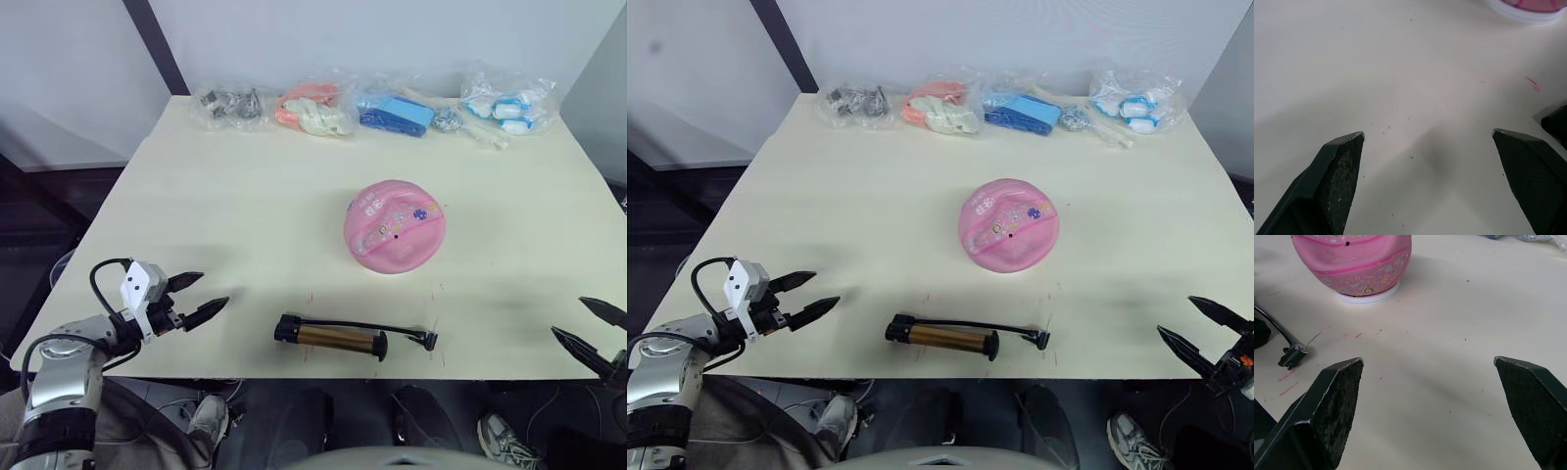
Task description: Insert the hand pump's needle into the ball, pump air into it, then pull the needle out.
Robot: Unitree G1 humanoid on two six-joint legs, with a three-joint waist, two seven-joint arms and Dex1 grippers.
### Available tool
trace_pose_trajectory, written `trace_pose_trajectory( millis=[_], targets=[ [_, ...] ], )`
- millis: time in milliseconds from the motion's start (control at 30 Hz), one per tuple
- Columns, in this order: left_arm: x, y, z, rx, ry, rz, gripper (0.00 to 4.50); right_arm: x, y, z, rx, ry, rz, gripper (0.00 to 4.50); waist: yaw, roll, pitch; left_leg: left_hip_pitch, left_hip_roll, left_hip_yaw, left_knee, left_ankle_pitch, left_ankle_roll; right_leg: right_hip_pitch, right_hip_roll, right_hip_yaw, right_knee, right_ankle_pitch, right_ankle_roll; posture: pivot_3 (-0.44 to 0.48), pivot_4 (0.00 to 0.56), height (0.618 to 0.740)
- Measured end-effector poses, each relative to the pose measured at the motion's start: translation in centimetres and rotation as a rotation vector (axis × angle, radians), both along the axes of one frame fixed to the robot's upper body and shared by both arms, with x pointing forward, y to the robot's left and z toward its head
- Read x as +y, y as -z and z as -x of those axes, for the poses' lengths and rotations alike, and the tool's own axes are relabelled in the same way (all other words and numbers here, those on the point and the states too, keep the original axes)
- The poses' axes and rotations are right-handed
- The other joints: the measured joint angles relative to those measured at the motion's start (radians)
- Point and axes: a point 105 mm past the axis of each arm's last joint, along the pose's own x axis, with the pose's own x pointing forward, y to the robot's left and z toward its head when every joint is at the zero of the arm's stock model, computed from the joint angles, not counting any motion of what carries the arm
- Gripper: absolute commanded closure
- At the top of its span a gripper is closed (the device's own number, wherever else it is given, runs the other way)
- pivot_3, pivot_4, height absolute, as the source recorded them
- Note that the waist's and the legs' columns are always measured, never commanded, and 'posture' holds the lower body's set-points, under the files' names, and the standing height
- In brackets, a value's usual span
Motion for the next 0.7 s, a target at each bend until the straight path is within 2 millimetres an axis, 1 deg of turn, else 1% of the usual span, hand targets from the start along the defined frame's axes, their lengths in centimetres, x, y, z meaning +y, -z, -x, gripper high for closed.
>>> trace_pose_trajectory(
  millis=[467,600,700],
  targets=[
    [0.1,-0.1,-0.2,-0.004,0.008,0.006,0.05,0.2,-0.1,-0.1,-0.006,-0.023,-0.003,0.0,0.0,0.0,0.0,0.0,0.0,0.0,0.0,0.0,0.0,0.0,0.0,0.0,0.0,0.0,0.0,0.0,0.15,0.736],
    [-0.1,-0.5,-0.5,-0.005,0.029,0.01,0.05,0.5,0.0,0.3,-0.001,-0.059,-0.007,0.0,0.0,0.0,0.0,0.0,0.0,0.0,0.0,0.0,0.0,0.0,0.0,0.0,0.0,0.0,0.0,0.0,0.15,0.736],
    [-0.4,-1.4,-1.4,-0.012,0.078,0.006,0.05,1.2,-0.5,0.7,-0.014,-0.115,-0.019,0.0,0.001,0.0,0.0,0.0,0.0,0.0,0.0,0.0,0.0,0.0,0.0,-0.001,0.0,0.0,0.0,0.0,0.15,0.736]
  ],
)
